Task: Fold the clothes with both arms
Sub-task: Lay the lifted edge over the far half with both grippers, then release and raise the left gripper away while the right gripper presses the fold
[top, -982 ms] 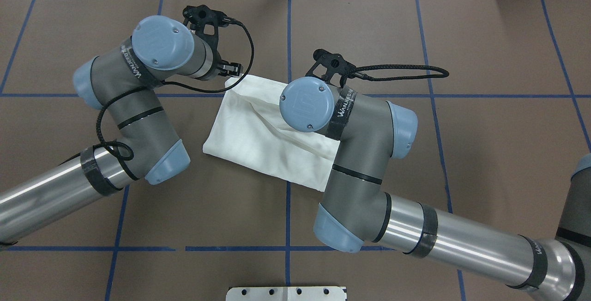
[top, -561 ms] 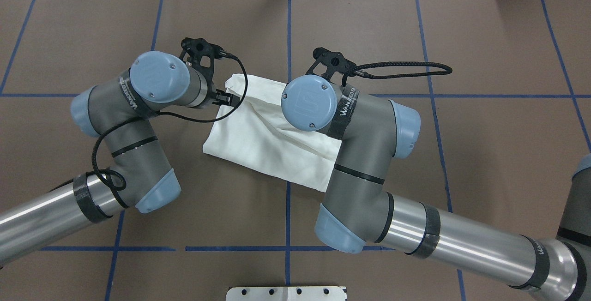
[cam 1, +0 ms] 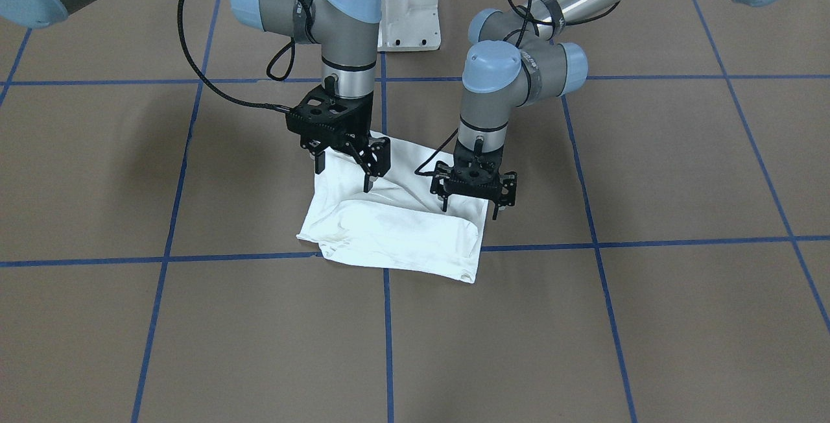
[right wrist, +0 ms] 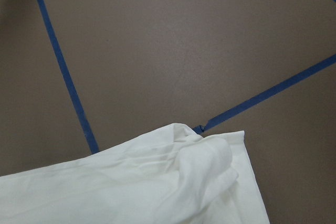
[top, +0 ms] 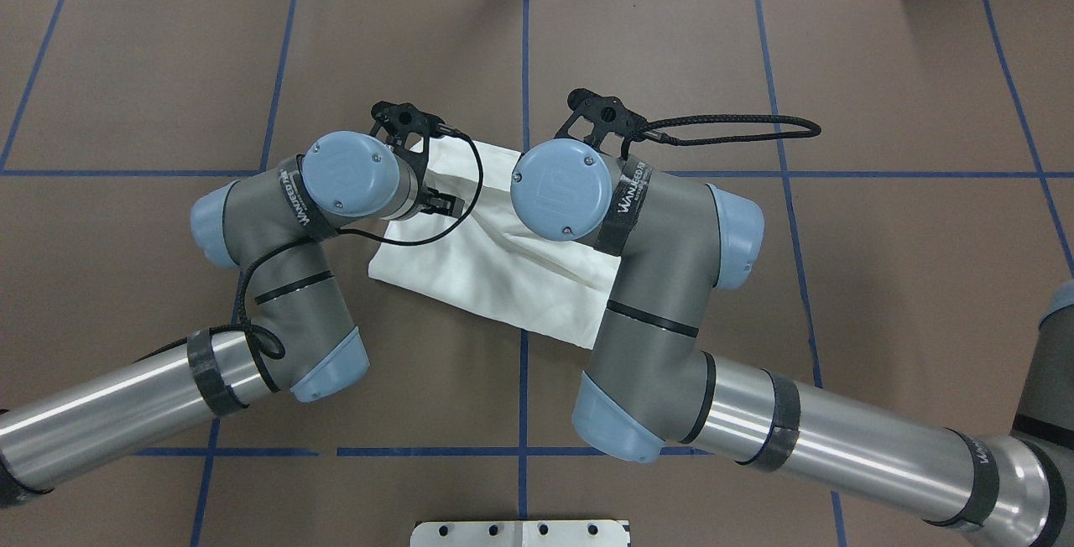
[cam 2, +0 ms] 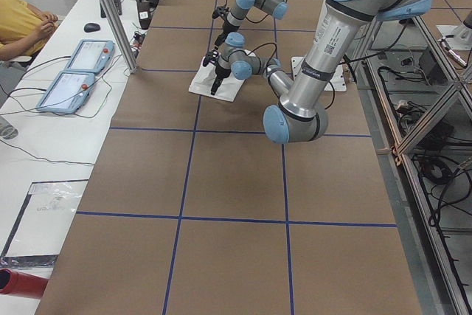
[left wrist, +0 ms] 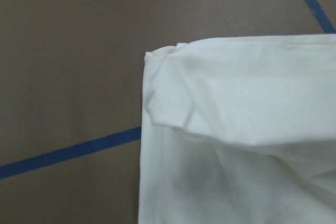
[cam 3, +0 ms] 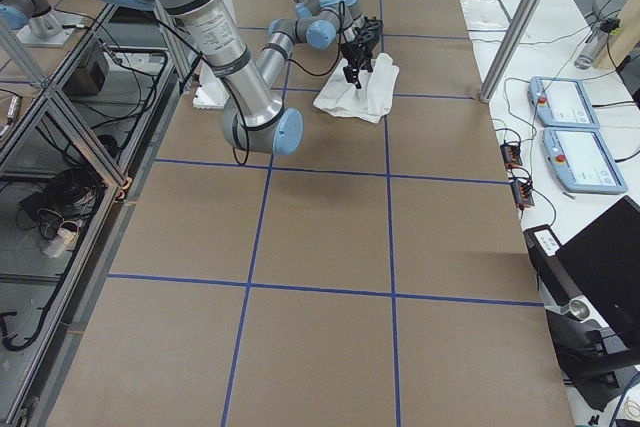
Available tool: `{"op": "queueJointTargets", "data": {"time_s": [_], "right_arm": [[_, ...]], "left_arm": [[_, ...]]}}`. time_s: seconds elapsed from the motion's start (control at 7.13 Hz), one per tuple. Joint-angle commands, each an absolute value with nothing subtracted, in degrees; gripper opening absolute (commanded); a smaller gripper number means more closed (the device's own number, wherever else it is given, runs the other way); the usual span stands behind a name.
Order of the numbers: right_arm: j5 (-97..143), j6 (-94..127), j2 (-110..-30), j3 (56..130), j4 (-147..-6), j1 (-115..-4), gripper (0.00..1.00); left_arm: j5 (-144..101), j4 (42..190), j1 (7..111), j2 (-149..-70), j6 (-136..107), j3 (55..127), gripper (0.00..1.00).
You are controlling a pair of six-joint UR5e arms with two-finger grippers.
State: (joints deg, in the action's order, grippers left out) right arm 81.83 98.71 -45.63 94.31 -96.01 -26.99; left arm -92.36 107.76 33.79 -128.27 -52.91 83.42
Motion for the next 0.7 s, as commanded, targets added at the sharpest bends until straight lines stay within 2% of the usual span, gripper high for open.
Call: {"op": "queueJointTargets", "data": {"time_s": [0.0, 0.14, 0.28, 0.56], "right_arm": [[81.7, 98.8, -45.9, 94.3, -96.0, -27.0, 1.0], [81.7, 98.8, -46.0, 94.2, -95.9, -26.6, 1.0], [81.7, 98.9, -46.1, 94.1, -95.8, -26.2, 1.0], [81.7, 99.4, -44.9, 93.3, -93.7, -25.8, 1.0]], "left_arm": [[-92.4, 109.5, 39.6, -137.0, -53.3, 71.7, 1.0], [-92.3, 114.6, 40.5, -141.5, -54.9, 62.6, 1.0], [-92.2, 118.2, 41.4, -143.5, -54.8, 56.8, 1.0], [-97.6, 118.7, 48.8, -142.9, -42.3, 58.9, 1.0]]}}
